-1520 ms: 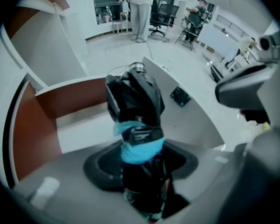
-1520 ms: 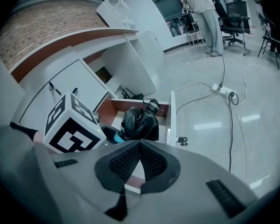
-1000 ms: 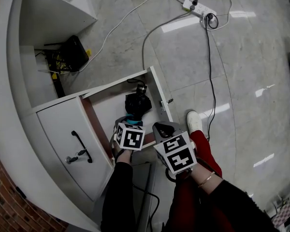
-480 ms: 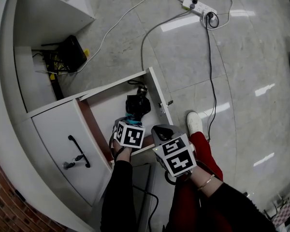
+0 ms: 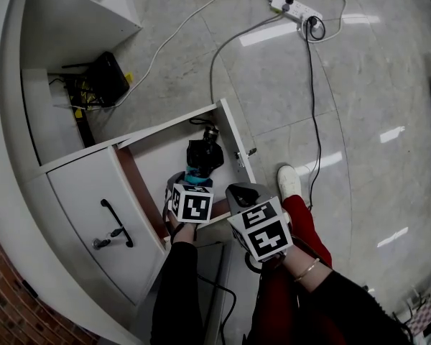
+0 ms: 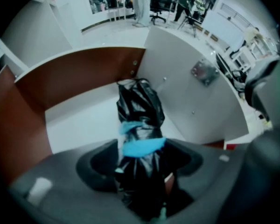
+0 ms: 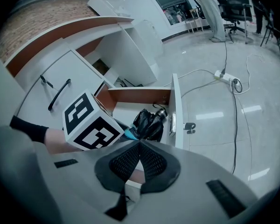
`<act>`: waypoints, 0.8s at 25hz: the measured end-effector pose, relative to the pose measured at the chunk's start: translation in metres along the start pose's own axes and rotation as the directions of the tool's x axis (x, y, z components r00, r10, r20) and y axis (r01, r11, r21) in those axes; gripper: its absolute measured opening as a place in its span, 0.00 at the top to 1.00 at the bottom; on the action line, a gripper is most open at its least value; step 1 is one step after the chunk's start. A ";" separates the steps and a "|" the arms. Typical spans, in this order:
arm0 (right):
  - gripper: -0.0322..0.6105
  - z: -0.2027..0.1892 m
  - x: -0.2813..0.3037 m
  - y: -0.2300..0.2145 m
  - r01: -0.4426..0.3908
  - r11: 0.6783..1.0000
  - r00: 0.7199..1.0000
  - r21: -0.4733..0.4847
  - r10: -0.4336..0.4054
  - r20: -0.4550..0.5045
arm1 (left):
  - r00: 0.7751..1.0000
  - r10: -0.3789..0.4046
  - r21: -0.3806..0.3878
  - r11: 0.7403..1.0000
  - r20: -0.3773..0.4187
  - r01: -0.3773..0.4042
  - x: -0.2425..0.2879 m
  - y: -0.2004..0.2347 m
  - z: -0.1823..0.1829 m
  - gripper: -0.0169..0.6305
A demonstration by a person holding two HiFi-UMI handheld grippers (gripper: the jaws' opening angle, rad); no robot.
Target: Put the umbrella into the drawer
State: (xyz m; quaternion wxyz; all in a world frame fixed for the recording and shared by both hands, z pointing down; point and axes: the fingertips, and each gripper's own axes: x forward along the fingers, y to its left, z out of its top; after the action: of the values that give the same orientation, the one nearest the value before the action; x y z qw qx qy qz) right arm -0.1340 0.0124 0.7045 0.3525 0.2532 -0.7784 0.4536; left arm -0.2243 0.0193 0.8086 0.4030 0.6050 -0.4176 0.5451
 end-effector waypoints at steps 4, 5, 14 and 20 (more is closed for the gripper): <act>0.95 0.002 -0.005 0.003 -0.005 1.000 1.000 -0.002 0.005 0.006 | 0.998 0.009 -0.079 0.997 0.067 -0.003 -0.016 0.002 0.007 0.50; 0.95 0.003 -0.006 0.003 -0.006 1.000 1.000 -0.004 0.006 0.009 | 0.996 0.007 -0.109 0.994 0.090 0.003 -0.021 0.003 0.010 0.50; 0.95 0.019 -0.030 0.008 -0.010 1.000 0.998 -0.016 0.011 0.061 | 0.962 0.020 -0.262 0.963 0.274 0.055 -0.071 0.000 0.038 0.61; 0.95 0.032 -0.056 0.013 -0.011 1.000 0.993 -0.015 0.013 0.115 | 0.925 0.032 -0.280 0.957 0.379 0.082 -0.110 -0.015 0.051 0.71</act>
State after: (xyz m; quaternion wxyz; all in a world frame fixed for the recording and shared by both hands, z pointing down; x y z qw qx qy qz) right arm -0.1184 -0.0062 0.6431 0.3064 0.2717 -0.8020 0.4348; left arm -0.2003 -0.0169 0.6943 0.4060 0.6386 -0.5552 0.3452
